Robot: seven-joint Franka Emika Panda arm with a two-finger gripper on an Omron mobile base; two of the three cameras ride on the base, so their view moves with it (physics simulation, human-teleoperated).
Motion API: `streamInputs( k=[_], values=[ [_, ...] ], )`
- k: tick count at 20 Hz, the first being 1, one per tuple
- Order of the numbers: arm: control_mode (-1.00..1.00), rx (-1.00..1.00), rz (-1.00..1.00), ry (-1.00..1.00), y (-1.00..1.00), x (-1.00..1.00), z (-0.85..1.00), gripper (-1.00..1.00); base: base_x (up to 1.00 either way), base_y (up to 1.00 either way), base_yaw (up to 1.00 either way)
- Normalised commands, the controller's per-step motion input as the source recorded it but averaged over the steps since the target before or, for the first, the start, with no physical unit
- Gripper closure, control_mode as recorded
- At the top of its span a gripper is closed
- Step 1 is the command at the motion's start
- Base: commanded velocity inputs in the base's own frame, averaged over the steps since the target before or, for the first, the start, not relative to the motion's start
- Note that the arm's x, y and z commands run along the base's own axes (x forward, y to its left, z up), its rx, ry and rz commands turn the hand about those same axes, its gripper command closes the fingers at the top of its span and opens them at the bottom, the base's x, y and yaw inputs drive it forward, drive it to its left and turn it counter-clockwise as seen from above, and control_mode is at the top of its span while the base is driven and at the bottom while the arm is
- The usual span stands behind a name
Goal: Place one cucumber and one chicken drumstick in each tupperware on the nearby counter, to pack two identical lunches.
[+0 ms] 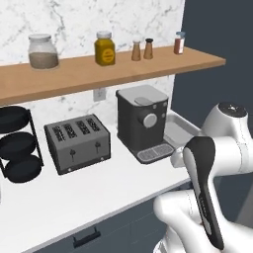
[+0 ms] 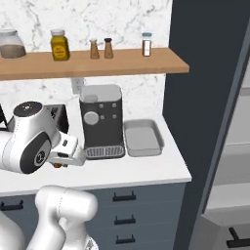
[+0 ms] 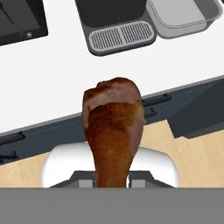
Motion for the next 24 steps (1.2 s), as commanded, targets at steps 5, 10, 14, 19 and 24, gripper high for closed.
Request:
streamInputs(
  k=[5,10,14,19,24],
  values=[
    [1.0,0.0,0.0,0.0,0.0,0.0,0.0,1.0,0.32,-0.51,0.13],
    [1.0,0.0,0.0,0.0,0.0,0.0,0.0,1.0,0.45,-0.35,0.08],
    [1.0,0.0,0.0,0.0,0.0,0.0,0.0,1.0,0.17,-0.04,0.03],
    [1.0,0.0,0.0,0.0,0.0,0.0,0.0,1.0,0.02,0.0,0.01],
    [-1.0,0.0,0.0,0.0,0.0,0.0,0.0,1.0,0.0,0.0,0.0]
  ],
)
